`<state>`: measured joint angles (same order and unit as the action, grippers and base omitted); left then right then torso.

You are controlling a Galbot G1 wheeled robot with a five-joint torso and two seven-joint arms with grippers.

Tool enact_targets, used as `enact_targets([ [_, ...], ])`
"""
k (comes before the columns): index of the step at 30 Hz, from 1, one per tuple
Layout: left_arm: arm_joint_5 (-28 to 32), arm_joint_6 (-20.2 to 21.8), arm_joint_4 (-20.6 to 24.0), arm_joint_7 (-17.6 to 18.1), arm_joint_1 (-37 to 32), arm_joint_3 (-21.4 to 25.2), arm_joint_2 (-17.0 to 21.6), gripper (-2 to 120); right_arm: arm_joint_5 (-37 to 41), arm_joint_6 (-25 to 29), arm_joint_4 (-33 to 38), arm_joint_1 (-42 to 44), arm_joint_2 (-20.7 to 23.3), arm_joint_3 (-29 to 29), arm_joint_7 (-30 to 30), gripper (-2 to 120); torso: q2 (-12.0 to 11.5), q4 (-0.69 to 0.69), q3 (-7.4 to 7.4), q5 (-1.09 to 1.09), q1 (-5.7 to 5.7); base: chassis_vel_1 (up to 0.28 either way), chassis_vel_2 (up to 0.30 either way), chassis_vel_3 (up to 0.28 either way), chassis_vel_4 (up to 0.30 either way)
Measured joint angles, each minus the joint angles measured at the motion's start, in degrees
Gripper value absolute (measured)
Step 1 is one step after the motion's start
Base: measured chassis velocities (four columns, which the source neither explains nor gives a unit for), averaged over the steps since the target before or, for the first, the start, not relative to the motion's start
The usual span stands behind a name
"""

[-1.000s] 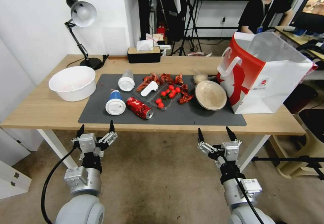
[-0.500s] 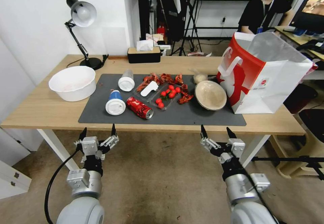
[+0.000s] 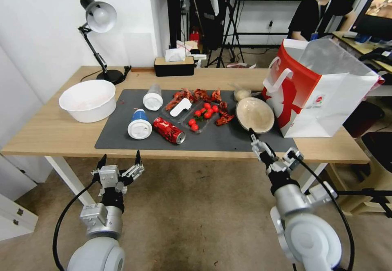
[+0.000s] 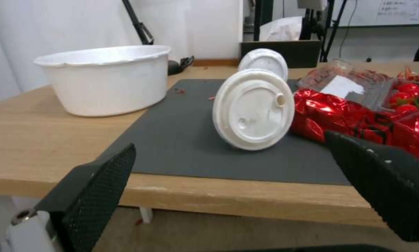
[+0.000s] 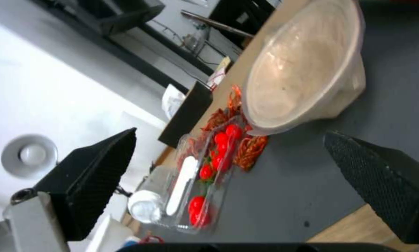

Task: Pick up the trash from the table and place it into the takeout bag.

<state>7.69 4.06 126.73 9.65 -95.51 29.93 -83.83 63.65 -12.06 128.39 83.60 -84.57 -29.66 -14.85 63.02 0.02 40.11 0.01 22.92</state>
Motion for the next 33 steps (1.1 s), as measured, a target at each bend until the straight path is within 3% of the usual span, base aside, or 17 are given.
enact_targets([
  [2,0.0,0.0,-1.0,0.0,0.9,-0.7,0.7,100,4.1,0.2,-0.5,-1.0,-0.1,-0.9,-1.9,100,0.0,-0.05,0.00,-0.03,0.00,0.000,0.000,0.000,0.000],
  [11,1.1,0.2,-1.6,0.0,1.7,-1.0,1.6,100,14.2,0.4,-3.8,-6.6,-0.5,-1.0,-8.2,100,0.0,-0.02,0.00,-0.02,0.00,0.000,0.000,0.000,0.000],
  [25,1.2,0.1,-2.0,-0.1,1.7,-1.2,2.2,100,18.6,1.3,-7.7,-11.4,-1.2,-1.4,-12.8,100,0.0,-0.02,0.00,-0.02,0.00,0.000,0.000,0.000,0.000],
  [33,1.2,-0.3,-2.4,-0.8,1.6,-1.0,2.2,100,21.8,1.5,-12.6,-16.3,-1.2,-1.8,-16.1,80,0.0,-0.02,0.00,-0.01,0.00,0.000,0.000,0.000,0.000],
])
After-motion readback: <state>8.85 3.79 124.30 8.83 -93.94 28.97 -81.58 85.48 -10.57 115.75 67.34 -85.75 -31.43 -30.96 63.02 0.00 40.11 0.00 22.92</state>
